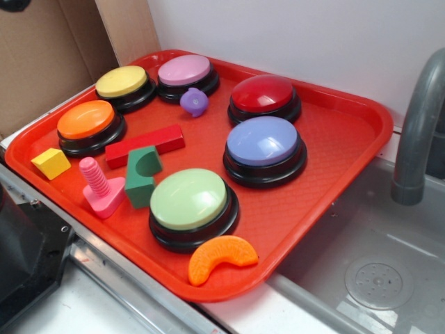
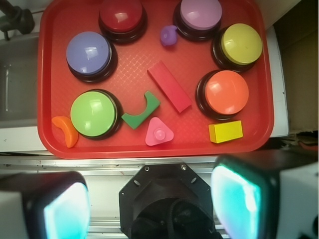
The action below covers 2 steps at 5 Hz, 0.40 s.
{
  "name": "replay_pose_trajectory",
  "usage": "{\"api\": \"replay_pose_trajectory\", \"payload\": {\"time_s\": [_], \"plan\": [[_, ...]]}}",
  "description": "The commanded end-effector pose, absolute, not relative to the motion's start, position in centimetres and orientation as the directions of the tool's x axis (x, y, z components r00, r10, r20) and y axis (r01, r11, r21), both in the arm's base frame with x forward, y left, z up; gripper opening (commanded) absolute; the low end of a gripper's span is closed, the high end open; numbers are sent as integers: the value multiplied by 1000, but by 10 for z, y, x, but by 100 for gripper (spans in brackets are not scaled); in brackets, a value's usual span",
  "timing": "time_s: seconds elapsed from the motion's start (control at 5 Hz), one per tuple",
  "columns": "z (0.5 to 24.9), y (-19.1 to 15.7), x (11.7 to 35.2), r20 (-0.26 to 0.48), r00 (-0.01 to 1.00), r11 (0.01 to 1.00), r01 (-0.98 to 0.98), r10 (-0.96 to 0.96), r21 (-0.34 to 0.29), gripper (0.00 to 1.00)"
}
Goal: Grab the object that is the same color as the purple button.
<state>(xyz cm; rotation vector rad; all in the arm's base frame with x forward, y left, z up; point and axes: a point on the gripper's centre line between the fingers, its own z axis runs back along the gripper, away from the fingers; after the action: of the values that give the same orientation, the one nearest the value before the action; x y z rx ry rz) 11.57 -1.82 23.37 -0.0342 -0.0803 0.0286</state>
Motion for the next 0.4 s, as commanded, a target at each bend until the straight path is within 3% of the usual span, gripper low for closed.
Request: {"api": "replay_pose_trajectory", "payload": {"time_s": [0.0, 0.2], "plan": [[234, -18, 116, 80, 996, 999, -27, 30, -35, 100], [229, -14, 138, 88, 987, 989, -129, 135, -72, 100]]}}
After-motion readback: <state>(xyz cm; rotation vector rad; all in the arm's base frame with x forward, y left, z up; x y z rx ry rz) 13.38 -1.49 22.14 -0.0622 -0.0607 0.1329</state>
